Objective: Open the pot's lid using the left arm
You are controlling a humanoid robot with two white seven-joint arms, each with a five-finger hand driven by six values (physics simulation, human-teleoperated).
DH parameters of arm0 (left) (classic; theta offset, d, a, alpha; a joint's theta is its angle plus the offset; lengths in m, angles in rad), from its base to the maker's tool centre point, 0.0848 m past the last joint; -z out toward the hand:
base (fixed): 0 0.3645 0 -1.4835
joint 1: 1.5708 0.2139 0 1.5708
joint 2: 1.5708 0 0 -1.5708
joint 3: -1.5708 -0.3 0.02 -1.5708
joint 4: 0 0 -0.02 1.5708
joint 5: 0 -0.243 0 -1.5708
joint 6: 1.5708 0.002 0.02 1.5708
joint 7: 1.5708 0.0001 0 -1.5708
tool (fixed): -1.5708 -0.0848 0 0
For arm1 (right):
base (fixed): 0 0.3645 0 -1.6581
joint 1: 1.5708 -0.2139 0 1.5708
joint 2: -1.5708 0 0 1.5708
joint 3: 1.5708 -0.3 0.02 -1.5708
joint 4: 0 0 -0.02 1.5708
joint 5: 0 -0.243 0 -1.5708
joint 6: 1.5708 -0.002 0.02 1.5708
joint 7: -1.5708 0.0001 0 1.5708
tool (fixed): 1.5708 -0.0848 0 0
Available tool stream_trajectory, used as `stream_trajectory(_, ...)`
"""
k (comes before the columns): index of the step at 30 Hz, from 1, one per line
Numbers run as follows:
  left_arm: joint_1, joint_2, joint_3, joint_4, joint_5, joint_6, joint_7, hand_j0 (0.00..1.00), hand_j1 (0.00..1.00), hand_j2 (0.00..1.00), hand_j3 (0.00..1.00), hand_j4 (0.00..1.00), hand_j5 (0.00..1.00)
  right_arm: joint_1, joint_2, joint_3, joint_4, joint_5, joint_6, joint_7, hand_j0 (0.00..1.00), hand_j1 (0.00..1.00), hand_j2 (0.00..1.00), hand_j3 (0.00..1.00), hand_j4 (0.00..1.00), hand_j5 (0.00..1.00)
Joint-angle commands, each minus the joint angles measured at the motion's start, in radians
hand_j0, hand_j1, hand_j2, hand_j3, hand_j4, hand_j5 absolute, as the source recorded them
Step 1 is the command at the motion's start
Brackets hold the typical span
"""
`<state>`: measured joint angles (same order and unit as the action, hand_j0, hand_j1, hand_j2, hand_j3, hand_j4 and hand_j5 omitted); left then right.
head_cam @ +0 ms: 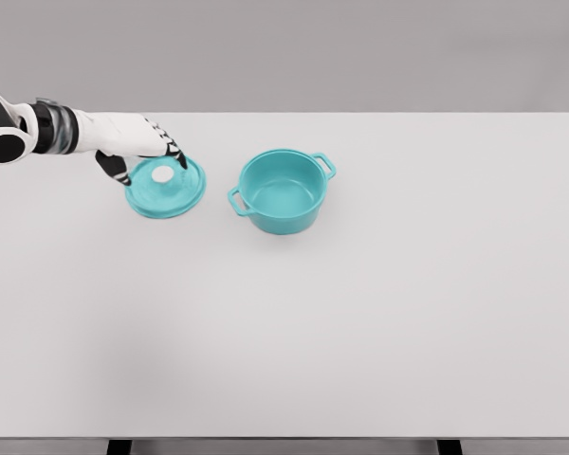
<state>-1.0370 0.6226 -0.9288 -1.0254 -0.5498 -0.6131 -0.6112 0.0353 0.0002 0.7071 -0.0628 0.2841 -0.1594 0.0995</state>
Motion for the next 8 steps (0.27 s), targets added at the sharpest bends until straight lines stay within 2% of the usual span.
stream_trajectory(1, 0.0, -0.003, 0.007, 0.04, 0.008, 0.002, 0.0, 1.0, 1.0, 1.0, 1.0, 1.0, 1.0, 0.0, 0.0, 0.0, 0.0, 0.0, 0.0, 0.0, 1.0, 1.0, 1.0, 1.0, 1.0, 1.0)
stream_trajectory(3, -0.003, 0.009, 0.036, 0.139, 0.053, 0.002, 0.0, 1.0, 1.0, 1.0, 1.0, 1.0, 1.0, 0.0, 0.0, 0.0, 0.0, 0.0, 0.0, 0.0, 1.0, 1.0, 1.0, 1.0, 1.0, 1.0)
stream_trajectory(4, 0.002, 0.012, 0.111, 0.249, 0.074, 0.002, 0.0, 1.0, 1.0, 1.0, 1.0, 1.0, 1.0, 0.0, 0.0, 0.0, 0.0, 0.0, 0.0, 0.0, 1.0, 1.0, 1.0, 1.0, 1.0, 1.0)
stream_trajectory(5, 0.014, 0.016, 0.126, 0.304, 0.074, 0.002, 0.0, 1.0, 1.0, 1.0, 1.0, 1.0, 1.0, 0.0, 0.0, 0.0, 0.0, 0.0, 0.0, 0.0, 1.0, 1.0, 1.0, 1.0, 1.0, 1.0)
stream_trajectory(6, 0.028, 0.043, 0.13, 0.344, 0.074, 0.002, 0.0, 1.0, 1.0, 1.0, 1.0, 1.0, 1.0, 0.0, 0.0, 0.0, 0.0, 0.0, 0.0, 0.0, 1.0, 1.0, 1.0, 1.0, 1.0, 1.0)
stream_trajectory(8, 0.043, 0.074, 0.13, 0.343, 0.076, 0.002, 0.0, 1.0, 1.0, 1.0, 1.0, 1.0, 1.0, 0.0, 0.0, 0.0, 0.0, 0.0, 0.0, 0.0, 1.0, 1.0, 1.0, 1.0, 1.0, 1.0)
